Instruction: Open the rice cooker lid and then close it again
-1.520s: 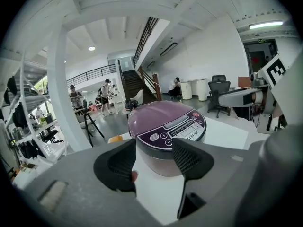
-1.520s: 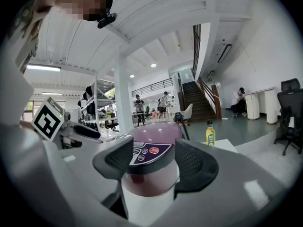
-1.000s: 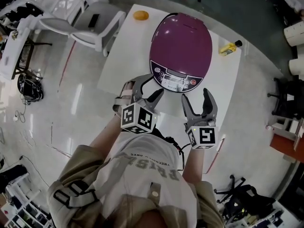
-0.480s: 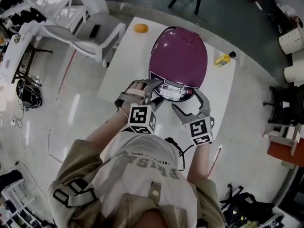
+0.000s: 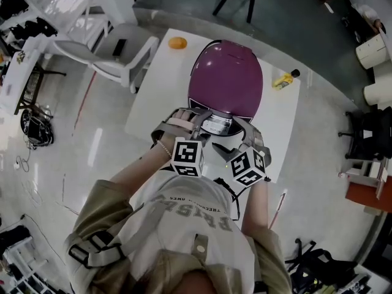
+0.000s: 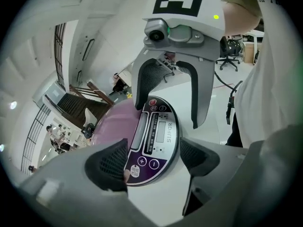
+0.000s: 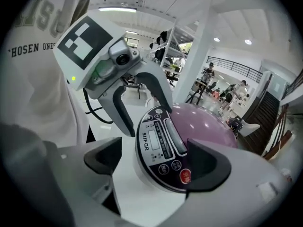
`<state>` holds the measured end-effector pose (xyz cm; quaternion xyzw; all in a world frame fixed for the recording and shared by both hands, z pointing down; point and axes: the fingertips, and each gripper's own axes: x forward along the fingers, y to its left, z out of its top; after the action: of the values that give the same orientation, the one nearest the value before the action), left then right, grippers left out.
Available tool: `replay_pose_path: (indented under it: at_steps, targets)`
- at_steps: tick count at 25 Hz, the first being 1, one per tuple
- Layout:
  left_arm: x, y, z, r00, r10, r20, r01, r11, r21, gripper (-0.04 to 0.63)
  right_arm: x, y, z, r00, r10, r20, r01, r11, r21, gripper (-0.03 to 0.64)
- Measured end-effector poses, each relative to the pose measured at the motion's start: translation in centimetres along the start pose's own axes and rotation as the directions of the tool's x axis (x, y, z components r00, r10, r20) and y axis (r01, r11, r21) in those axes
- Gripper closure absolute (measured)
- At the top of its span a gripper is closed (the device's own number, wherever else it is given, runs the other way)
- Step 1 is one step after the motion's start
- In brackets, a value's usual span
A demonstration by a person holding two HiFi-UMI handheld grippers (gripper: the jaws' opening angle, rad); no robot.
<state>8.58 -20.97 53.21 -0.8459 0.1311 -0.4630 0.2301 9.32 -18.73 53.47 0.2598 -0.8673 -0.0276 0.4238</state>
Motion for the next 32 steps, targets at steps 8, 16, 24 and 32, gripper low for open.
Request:
replay_pose_path:
  at_steps: [8,16,24,32]
  targets:
    - [0.9,0.1,-0.6,0.999,0.013,-0.048,-0.010,0.998,0.060,0.224,1.2,0.5,-0.3,0.998,0.017,-0.057,-0.019,0.999,-0.032,0.212]
    - [1.7,-0.6,-1.0,0.997,0.002,-0.075,0.005,0.996,0.092,0.218,1.6,0.8,-0.5,0.997,0.023,-0.078,-0.027,0.999,-0.047,0.209]
    - [1.9,-0.7,-1.1,0.997,0.005,-0.072,0.004,0.994,0.114,0.215,1.7,1.1,-0.6,0.994,0.046,-0.104,-0.052,0.997,-0.061,0.199]
    - [2.0,-0.8,-1.3,0.996,0.001,-0.087,0.012,0.990,0.142,0.215,1.6,1.3,-0.8,0.990,0.078,-0.115,-0.086,0.994,-0.067,0.187]
